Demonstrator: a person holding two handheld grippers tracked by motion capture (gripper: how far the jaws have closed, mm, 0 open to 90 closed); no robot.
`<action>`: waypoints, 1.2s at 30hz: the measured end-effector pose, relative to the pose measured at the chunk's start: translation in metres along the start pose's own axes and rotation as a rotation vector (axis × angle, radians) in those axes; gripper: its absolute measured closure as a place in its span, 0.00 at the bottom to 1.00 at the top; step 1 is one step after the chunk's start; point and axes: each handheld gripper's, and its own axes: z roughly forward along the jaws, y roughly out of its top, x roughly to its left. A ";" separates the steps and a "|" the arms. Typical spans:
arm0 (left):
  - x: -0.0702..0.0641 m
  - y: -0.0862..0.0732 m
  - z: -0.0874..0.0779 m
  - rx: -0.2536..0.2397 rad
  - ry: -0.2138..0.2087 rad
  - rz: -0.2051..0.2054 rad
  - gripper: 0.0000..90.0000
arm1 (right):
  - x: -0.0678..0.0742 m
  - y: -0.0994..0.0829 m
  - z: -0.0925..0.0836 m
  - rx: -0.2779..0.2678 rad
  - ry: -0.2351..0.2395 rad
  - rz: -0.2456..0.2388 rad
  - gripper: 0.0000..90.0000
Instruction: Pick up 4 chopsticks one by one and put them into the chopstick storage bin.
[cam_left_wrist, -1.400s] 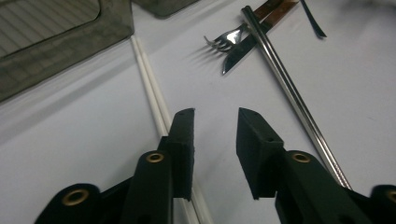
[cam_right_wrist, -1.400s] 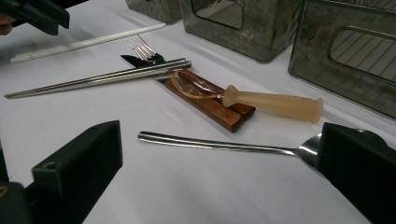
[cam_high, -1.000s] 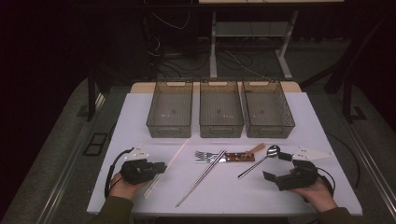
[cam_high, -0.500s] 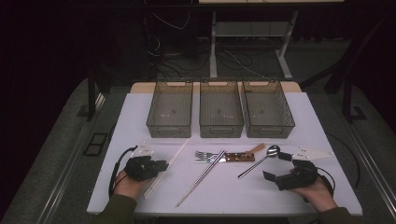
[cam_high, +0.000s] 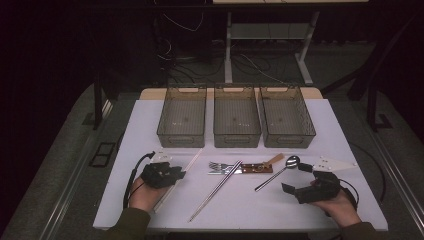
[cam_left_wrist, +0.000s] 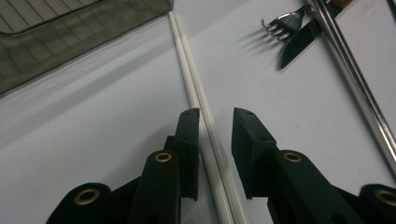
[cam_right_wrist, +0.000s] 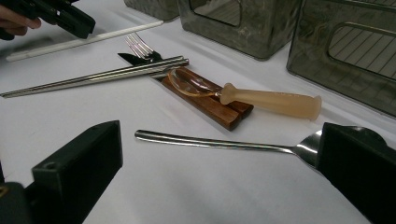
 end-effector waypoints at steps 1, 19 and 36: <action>0.000 0.000 0.000 0.000 0.000 0.000 0.79 | 0.000 0.000 0.000 0.000 0.000 -0.002 0.01; -0.006 0.002 0.007 0.039 -0.017 0.057 0.84 | 0.000 0.000 0.000 -0.003 0.000 -0.004 0.01; -0.014 0.003 0.011 0.038 -0.103 0.110 0.84 | 0.000 0.001 -0.001 -0.003 0.002 -0.004 0.01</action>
